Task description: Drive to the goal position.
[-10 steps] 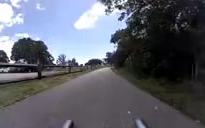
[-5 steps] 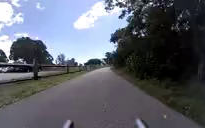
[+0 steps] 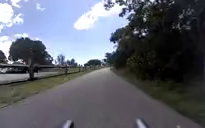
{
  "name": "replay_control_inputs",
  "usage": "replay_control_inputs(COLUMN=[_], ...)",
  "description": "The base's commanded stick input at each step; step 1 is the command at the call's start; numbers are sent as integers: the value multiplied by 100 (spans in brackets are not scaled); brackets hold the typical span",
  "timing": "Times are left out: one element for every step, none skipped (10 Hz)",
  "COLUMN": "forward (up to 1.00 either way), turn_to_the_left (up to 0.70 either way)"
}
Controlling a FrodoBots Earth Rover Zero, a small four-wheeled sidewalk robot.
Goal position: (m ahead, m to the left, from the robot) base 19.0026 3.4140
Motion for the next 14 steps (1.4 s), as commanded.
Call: replay_control_inputs(forward=[50,50,50,50,50,50,50,50,50,50,50,50,50,50], turn_to_the_left=[0,0,0,0,0,0,0,0,0,0,0,0,0,0])
